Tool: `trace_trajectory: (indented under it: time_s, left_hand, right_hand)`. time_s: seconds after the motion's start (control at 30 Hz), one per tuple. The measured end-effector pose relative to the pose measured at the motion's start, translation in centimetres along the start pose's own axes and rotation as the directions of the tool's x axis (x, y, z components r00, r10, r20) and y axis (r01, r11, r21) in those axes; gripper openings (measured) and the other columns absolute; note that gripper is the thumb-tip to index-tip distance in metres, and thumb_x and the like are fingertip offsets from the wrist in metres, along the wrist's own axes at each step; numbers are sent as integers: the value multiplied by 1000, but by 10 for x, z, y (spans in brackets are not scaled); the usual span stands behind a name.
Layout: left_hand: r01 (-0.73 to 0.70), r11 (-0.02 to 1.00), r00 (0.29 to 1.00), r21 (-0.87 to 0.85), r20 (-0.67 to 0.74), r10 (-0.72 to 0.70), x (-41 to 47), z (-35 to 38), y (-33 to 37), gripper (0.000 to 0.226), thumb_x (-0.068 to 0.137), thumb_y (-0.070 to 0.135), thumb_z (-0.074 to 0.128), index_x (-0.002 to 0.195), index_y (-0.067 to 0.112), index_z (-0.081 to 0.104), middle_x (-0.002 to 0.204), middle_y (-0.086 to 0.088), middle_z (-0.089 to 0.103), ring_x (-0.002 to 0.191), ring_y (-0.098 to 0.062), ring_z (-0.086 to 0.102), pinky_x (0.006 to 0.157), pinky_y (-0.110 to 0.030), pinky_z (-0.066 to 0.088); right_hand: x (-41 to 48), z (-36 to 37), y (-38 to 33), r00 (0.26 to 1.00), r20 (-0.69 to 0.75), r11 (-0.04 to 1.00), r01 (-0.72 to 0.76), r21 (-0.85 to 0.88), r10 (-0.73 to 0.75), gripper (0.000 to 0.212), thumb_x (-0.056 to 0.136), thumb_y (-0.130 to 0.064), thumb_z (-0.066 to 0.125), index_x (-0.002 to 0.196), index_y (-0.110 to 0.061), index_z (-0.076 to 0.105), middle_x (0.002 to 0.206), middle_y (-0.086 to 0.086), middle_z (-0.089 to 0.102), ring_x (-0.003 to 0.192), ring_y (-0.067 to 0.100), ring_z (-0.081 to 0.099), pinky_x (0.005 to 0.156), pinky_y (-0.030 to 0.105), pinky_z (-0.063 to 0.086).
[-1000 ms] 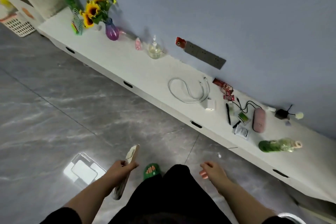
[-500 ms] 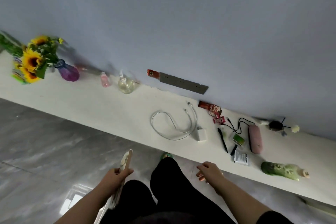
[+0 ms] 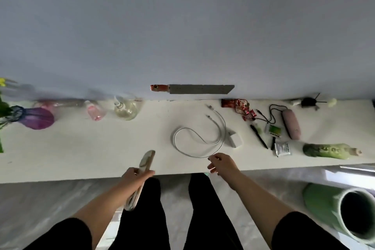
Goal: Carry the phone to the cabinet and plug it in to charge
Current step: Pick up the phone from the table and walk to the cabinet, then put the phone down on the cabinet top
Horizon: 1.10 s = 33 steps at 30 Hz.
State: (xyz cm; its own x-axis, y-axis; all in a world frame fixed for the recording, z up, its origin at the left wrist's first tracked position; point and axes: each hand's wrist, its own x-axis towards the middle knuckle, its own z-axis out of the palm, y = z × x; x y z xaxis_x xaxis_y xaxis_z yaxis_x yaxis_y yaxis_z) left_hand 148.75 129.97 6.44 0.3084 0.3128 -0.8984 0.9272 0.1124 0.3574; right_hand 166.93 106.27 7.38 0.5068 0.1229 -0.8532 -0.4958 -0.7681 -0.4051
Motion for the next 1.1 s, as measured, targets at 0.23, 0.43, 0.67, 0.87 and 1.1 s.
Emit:
trace_trajectory:
  time_s: [0.23, 0.43, 0.67, 0.87, 1.1]
  left_hand:
    - [-118, 949, 993, 292, 60, 105, 84, -24, 20, 53, 68, 49, 74, 102, 15, 52, 86, 1, 62, 76, -12, 59, 59, -28, 41]
    - [-124, 709, 968, 695, -70, 239, 214, 8, 7, 66, 59, 52, 71, 109, 15, 49, 103, -6, 60, 97, -32, 60, 79, -38, 49]
    - [-296, 554, 832, 778, -75, 550, 240, 16, 15, 81, 55, 38, 81, 122, 6, 50, 118, -18, 51, 108, -41, 48, 83, -48, 46]
    - [-385, 298, 719, 873, 81, 690, 244, 11, 22, 89, 44, 38, 86, 120, 2, 57, 109, -22, 60, 97, -43, 59, 77, -50, 50]
    - [-401, 205, 685, 893, 143, 715, 253, 10, 16, 91, 60, 70, 62, 121, 2, 58, 110, -22, 62, 95, -41, 61, 77, -47, 52]
  right_hand:
    - [48, 68, 12, 990, -68, 988, -116, 103, 123, 19, 91, -19, 52, 93, -7, 66, 70, 1, 66, 58, 19, 56, 49, 22, 40]
    - [180, 149, 51, 982, -96, 981, -171, -93, 162, 31, 91, -25, 48, 116, -15, 63, 116, 9, 62, 104, 28, 59, 88, 32, 45]
    - [197, 162, 56, 998, -12, 755, 36, -654, -58, 110, 81, -65, 52, 144, -31, -31, 150, 0, -42, 142, 20, -31, 118, 45, -12]
    - [185, 162, 62, 985, -91, 649, 28, -760, -149, 126, 71, -74, 56, 130, -30, -46, 143, 2, -50, 135, 19, -37, 117, 45, -12]
    - [189, 163, 68, 981, -102, 635, 25, -772, -163, 127, 68, -77, 54, 129, -32, -48, 135, 0, -57, 135, 18, -38, 119, 40, -11]
